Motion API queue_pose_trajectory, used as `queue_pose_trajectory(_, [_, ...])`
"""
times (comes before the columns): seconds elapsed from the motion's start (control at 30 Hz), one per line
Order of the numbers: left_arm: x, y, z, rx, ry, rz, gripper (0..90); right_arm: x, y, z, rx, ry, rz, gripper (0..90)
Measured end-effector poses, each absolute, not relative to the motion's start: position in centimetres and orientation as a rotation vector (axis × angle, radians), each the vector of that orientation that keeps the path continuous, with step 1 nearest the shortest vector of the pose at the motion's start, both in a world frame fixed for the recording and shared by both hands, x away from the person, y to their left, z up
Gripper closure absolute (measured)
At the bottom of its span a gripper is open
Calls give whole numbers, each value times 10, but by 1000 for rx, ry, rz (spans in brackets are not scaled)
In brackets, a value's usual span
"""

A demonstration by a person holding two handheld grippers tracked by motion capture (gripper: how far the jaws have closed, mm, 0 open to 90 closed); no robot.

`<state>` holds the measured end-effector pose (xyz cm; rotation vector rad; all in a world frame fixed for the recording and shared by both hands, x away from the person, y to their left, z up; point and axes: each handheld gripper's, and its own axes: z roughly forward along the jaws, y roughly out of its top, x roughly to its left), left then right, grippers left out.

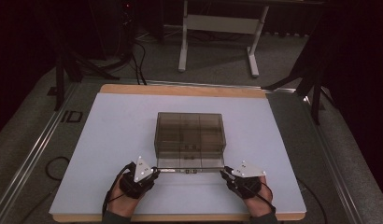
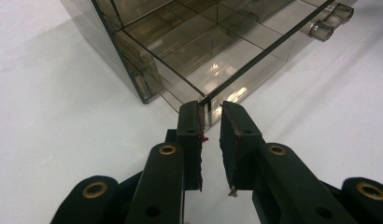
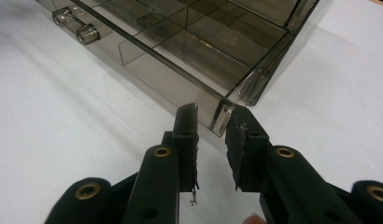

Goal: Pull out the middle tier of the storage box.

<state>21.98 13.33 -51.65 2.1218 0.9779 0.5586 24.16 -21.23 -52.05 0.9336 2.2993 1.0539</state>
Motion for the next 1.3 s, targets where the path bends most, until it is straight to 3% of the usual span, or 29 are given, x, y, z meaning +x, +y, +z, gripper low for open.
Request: queue_pose_trajectory(1.3, [210, 132, -522, 2147, 977, 549, 787, 231, -212, -525, 923, 2321, 1037, 740])
